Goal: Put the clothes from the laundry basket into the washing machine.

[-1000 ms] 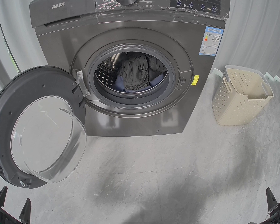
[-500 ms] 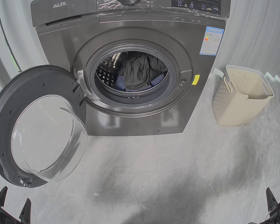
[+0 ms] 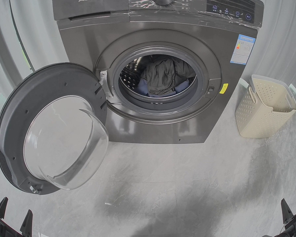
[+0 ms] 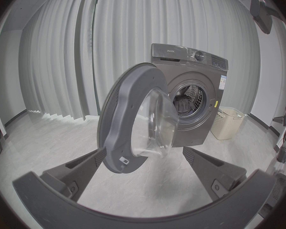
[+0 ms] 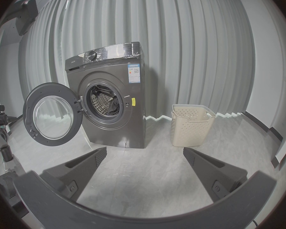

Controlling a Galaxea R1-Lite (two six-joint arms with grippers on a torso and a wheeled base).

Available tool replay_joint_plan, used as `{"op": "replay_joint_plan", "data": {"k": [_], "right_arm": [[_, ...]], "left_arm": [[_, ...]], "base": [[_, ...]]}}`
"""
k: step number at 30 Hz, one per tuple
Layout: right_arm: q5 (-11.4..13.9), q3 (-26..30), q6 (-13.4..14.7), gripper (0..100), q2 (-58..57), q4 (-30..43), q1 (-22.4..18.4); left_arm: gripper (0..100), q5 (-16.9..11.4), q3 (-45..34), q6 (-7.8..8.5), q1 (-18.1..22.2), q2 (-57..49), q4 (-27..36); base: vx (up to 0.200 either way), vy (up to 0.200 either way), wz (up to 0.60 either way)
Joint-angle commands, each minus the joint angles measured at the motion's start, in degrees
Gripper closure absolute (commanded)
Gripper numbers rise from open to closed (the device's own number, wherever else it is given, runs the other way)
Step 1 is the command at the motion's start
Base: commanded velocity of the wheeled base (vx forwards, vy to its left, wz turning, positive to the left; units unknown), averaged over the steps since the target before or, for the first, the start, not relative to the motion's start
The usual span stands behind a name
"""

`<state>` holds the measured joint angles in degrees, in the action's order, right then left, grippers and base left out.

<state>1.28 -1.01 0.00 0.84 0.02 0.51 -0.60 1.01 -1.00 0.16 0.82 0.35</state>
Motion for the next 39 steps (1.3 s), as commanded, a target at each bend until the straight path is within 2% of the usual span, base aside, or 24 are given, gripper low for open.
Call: {"op": "replay_joint_plan", "data": {"k": [1, 3, 15, 21, 27, 33, 39], "right_arm": [[0.0, 0.9, 0.0, 0, -0.7, 0.0, 0.0], [0.0, 0.9, 0.0, 0, -0.7, 0.0, 0.0], [0.1, 0.9, 0.0, 0, -0.7, 0.0, 0.0], [0.1, 0.9, 0.0, 0, -0.7, 0.0, 0.0], [0.1, 0.9, 0.0, 0, -0.7, 0.0, 0.0], [0.1, 0.9, 0.0, 0, -0.7, 0.0, 0.0], [0.1, 0.9, 0.0, 0, -0.8, 0.0, 0.0]], "left_arm": [[0, 0.0, -0.8, 0.03, 0.0, -0.8, 0.0], [0, 0.0, -0.8, 0.3, 0.0, -0.8, 0.0], [0, 0.0, -0.8, 0.38, 0.0, -0.8, 0.0], [0, -0.1, -0.8, 0.47, -0.1, -0.8, 0.0], [0, -0.2, -0.8, 0.74, 0.0, -0.8, -0.1], [0, -0.1, -0.8, 0.82, 0.0, -0.8, -0.1], [0, -0.1, -0.9, 0.82, 0.0, -0.8, -0.1]], "base": [[0.0, 0.0, 0.0], [0.0, 0.0, 0.0], [0.0, 0.2, 0.0], [0.0, 0.0, 0.0], [-0.2, 0.0, 0.0], [0.0, 0.0, 0.0], [0.0, 0.2, 0.0]]}}
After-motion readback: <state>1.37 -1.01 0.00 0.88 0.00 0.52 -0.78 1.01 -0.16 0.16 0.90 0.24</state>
